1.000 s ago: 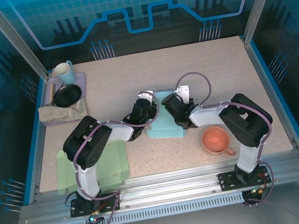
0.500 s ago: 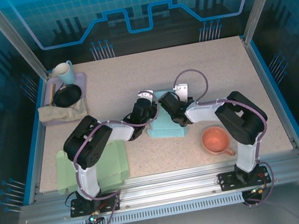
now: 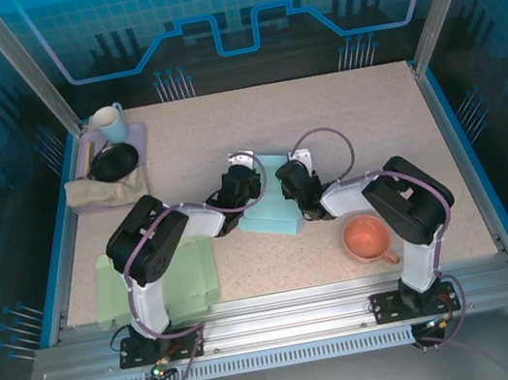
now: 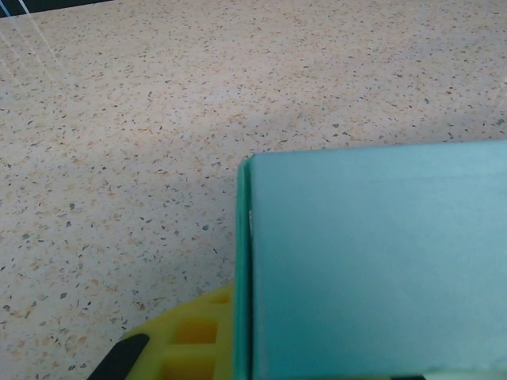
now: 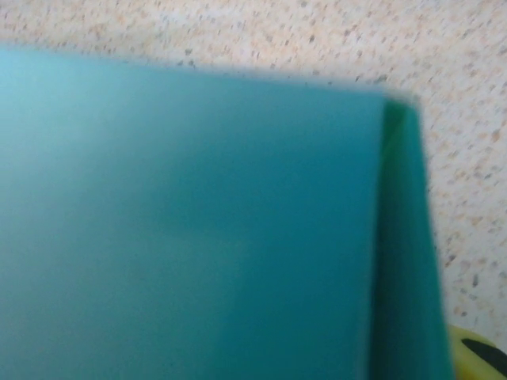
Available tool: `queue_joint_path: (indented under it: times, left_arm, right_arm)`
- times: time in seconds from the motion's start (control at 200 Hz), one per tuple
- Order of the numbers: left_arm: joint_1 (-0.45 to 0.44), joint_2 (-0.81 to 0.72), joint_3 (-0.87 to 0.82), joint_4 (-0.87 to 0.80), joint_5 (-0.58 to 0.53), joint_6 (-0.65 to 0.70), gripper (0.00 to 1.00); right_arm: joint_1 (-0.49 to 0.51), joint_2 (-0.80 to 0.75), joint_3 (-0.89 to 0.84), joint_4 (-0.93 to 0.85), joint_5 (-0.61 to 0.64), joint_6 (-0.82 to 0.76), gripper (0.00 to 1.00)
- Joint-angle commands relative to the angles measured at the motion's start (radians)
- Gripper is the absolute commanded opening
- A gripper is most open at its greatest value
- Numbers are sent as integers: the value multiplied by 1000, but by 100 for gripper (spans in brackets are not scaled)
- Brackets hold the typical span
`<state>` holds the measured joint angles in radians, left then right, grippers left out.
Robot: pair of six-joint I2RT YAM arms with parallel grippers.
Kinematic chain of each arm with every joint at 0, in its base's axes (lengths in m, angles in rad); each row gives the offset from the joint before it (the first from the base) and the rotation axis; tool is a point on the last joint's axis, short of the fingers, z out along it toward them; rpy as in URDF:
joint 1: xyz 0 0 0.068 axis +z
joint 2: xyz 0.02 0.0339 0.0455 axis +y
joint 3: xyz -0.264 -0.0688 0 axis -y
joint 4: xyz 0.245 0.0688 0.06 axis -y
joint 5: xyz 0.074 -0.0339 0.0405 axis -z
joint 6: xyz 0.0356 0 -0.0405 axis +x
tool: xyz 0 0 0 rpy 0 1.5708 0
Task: Fold the paper box
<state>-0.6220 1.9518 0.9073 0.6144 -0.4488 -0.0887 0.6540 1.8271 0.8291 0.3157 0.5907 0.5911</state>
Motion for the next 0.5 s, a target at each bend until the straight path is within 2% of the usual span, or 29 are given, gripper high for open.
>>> queue_joint_path:
  times: [0.0,0.495]
  left_arm:
    - [-7,38,-16,-135,22,18,0]
    - [-7,41,-6,-147,22,17,0]
  right_arm:
    - [14,-69,-37,67,-60,-16,48]
    - [-1,-417,-163,-145,-44,-40,52]
